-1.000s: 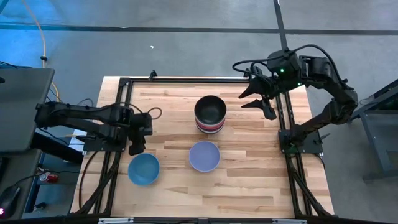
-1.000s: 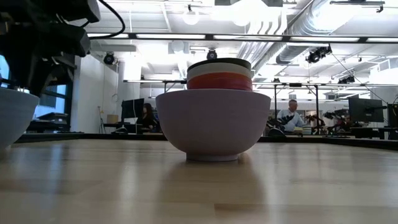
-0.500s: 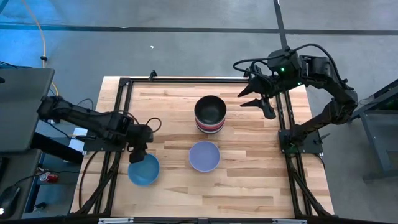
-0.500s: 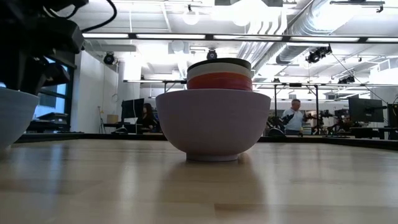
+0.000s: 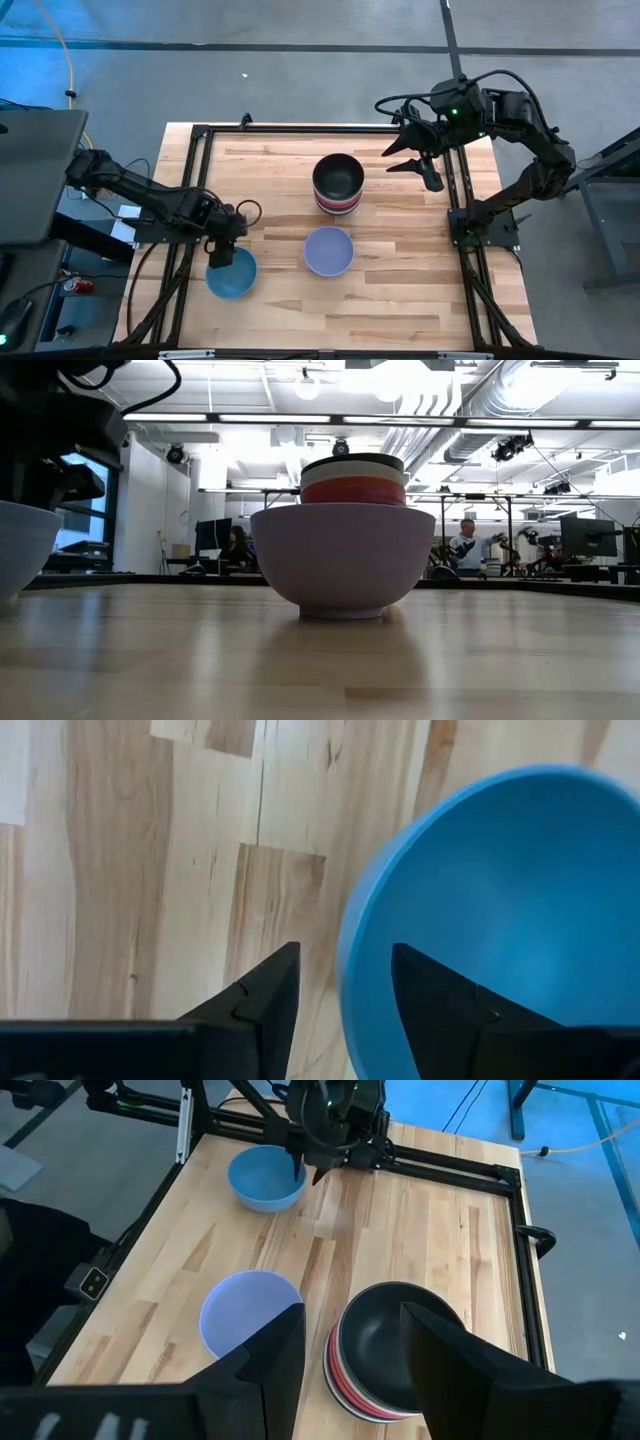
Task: Nest bowls inside each other
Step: Stack the blue bowl on top of the black bowl
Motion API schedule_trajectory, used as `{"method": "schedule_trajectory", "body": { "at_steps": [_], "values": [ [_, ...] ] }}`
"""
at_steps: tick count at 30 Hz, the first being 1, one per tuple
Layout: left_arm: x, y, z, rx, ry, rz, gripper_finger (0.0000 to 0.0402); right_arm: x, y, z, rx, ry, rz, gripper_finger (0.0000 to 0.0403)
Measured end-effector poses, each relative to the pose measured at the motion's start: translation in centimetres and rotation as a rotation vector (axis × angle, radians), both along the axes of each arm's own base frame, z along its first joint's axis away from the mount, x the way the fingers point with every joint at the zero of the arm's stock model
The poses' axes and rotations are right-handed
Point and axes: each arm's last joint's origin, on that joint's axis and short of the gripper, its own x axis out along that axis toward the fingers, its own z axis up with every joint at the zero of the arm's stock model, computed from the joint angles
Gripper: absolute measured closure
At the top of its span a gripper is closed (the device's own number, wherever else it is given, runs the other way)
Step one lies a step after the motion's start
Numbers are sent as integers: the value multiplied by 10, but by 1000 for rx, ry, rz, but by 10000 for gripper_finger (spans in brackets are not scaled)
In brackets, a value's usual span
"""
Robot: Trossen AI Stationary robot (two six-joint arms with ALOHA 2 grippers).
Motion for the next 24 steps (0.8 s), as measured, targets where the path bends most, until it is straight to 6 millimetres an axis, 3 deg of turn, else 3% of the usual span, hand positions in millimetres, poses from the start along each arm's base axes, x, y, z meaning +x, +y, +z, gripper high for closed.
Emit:
{"method": "schedule_trajectory", "body": {
  "at_steps": [7,15,24],
  "values": [
    [5,-1,-9,37,57,-3,269,0,0,0,0,0,1,245],
    [6,-1,-10,51,51,-35,391,1,0,1,-3,-19,1,245],
    [18,19,3,-56,-21,-1,397,5,-1,2,-15,-36,8,245]
  ]
}}
